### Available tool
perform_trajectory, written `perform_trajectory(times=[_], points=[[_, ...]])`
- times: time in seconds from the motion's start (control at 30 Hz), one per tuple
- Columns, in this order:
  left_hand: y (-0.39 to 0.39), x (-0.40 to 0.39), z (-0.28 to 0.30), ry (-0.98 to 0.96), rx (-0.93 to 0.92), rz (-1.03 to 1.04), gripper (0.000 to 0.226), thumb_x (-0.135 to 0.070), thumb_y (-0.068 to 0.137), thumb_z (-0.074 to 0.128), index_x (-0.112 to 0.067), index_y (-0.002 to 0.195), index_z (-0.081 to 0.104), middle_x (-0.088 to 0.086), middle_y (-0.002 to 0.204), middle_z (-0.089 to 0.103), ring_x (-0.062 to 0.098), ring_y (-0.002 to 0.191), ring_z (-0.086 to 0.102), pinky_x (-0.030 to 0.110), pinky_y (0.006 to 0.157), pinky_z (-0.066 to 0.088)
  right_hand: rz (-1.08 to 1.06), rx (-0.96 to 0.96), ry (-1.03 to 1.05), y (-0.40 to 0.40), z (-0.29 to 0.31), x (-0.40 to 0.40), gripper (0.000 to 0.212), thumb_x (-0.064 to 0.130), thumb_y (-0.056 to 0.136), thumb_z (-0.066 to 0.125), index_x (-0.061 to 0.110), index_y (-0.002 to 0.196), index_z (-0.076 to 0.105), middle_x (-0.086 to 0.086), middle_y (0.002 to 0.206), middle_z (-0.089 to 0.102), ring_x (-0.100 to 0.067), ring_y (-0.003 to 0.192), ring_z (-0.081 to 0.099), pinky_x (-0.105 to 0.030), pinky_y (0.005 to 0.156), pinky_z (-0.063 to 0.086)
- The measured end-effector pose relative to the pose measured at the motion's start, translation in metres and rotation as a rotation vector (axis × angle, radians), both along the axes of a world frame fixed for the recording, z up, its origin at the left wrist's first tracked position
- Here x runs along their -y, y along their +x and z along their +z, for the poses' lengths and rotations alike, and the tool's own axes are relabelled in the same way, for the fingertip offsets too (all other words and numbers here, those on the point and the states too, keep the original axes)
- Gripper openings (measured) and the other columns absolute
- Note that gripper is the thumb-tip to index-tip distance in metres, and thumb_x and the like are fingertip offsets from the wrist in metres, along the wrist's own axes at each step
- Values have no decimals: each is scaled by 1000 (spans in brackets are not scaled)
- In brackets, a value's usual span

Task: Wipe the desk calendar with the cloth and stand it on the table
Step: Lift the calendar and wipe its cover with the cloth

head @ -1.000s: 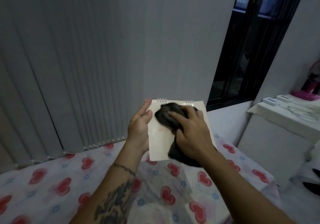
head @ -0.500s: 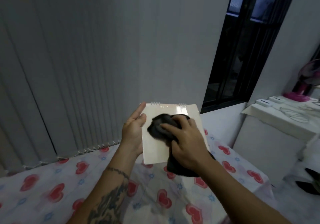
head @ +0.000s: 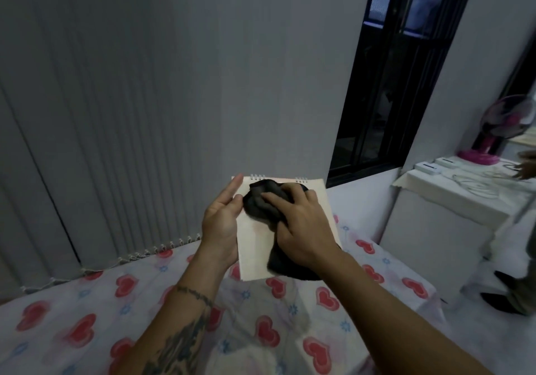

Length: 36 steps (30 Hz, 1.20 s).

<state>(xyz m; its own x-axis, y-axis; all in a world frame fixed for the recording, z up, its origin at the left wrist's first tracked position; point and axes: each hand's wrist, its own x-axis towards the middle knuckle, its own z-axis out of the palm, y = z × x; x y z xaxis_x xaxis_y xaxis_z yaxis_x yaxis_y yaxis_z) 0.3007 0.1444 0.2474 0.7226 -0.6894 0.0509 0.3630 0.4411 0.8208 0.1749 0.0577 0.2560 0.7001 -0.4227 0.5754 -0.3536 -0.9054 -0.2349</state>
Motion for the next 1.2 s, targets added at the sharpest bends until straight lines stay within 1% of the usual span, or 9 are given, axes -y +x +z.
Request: perform_trajectory(times=[0.17,0.3,0.43,0.6,0.77,0.97,1.03,1.13,1.2], points=[[3,-8,-7,1,70,56,39,-6,99,49,-32,121,69,-9,112,75,14,93,74,37,77,61,-275,72,179,-5,-13,18,53,20,88,47,26,140,44,-6,138,41,-27,117,38,-43,99,43],[12,-14,-8,16,29,94,38,-10,99,50,-36,118,70,-1,111,75,24,91,71,44,78,61,-316,69,228,-16,-26,13,48,20,90,46,25,138,46,-3,135,43,-23,113,39,-39,94,45],[16,-14,-7,9,0,115,38,-15,100,48,-37,125,65,-7,103,78,25,95,70,47,82,60,-195,61,156,-20,-34,-18,49,21,85,49,27,134,52,-1,134,45,-20,111,37,-34,89,42],[3,-4,-5,-26,-60,54,39,-10,101,43,-35,116,69,14,127,68,31,109,66,52,98,53,-19,30,12,-3,-25,-41,47,26,81,49,30,127,57,-3,130,50,-24,103,44,-37,82,46],[-1,-5,-9,-81,-111,40,43,-5,99,45,-37,106,73,15,131,65,37,115,65,60,99,49,-154,63,51,10,-10,-4,50,25,83,50,29,132,52,-4,133,45,-26,110,40,-39,88,44],[9,-13,-14,-67,-91,105,40,-6,97,49,-36,109,72,6,124,71,24,91,71,47,87,57,-270,64,197,-7,-31,10,47,19,88,50,27,135,50,-5,133,44,-22,111,39,-37,91,44],[13,-12,-14,-68,-104,104,39,-7,97,49,-36,108,73,6,124,71,25,97,71,45,88,57,-176,45,136,-14,-43,-8,47,20,84,53,28,131,54,-4,131,46,-21,109,39,-34,86,43],[11,-7,-14,-29,-79,75,41,-10,98,49,-40,104,76,6,139,61,30,127,57,53,108,44,-34,12,35,-14,-48,-33,46,25,80,55,30,126,59,-4,130,50,-23,106,45,-34,81,47],[6,-5,-14,-14,-76,31,42,-11,98,48,-42,104,76,6,142,58,31,132,52,54,110,42,-3,-5,-21,-10,-37,-31,45,26,80,54,28,124,61,-7,127,52,-27,103,47,-38,78,48]])
